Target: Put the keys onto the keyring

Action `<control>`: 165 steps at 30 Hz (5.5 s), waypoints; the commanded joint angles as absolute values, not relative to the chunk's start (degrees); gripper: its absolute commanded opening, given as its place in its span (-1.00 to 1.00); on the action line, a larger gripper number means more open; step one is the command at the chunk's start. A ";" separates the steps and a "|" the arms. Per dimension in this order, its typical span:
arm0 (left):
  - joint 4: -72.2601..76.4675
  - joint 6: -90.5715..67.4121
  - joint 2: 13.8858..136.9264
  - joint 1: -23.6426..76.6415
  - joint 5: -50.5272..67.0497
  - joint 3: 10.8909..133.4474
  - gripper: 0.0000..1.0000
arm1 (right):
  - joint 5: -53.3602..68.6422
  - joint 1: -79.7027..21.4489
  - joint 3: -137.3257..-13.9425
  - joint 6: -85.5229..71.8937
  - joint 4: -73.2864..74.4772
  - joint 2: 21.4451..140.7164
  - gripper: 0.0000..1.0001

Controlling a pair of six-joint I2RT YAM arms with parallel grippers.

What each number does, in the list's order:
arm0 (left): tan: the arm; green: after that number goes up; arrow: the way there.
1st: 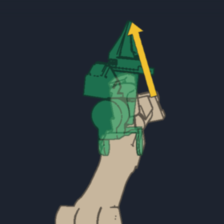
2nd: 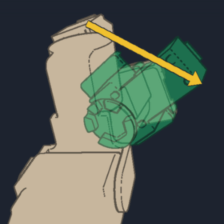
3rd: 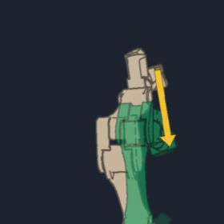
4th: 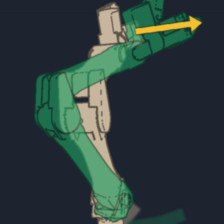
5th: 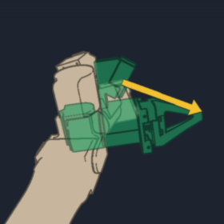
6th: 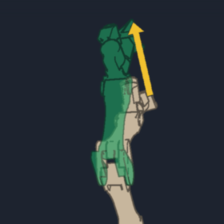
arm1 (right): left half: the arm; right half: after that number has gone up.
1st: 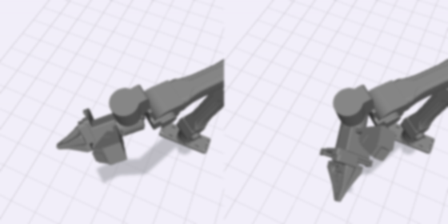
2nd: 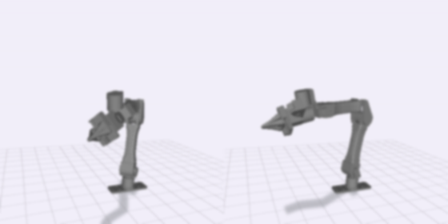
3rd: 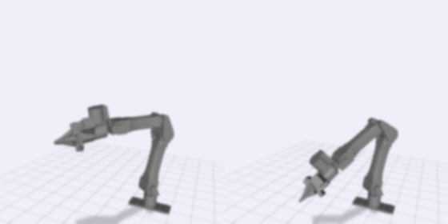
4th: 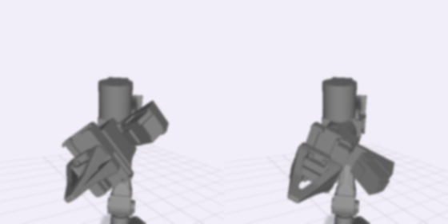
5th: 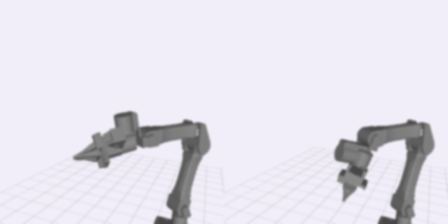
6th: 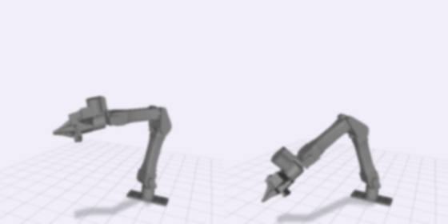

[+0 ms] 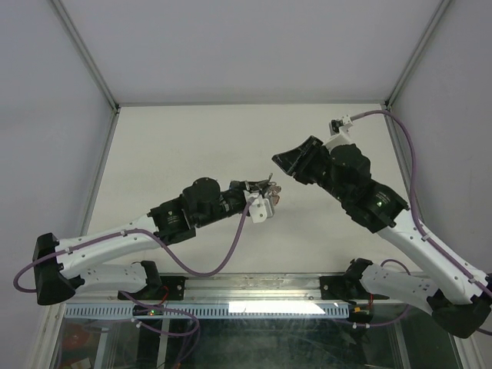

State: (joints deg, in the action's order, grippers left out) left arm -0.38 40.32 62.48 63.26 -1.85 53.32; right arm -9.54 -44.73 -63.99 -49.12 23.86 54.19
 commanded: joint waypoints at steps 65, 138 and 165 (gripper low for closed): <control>13.83 24.60 54.54 68.08 -14.81 51.00 -0.01 | 2.00 -43.68 -46.43 -25.25 -20.43 45.38 -1.00; 36.42 26.88 71.89 67.94 -19.56 58.26 -0.61 | -2.08 -47.24 -45.27 -16.64 -36.04 48.36 -1.00; 20.94 35.29 60.83 67.98 -14.10 55.36 -1.00 | -5.69 -47.23 -63.50 -15.29 10.73 44.00 -0.20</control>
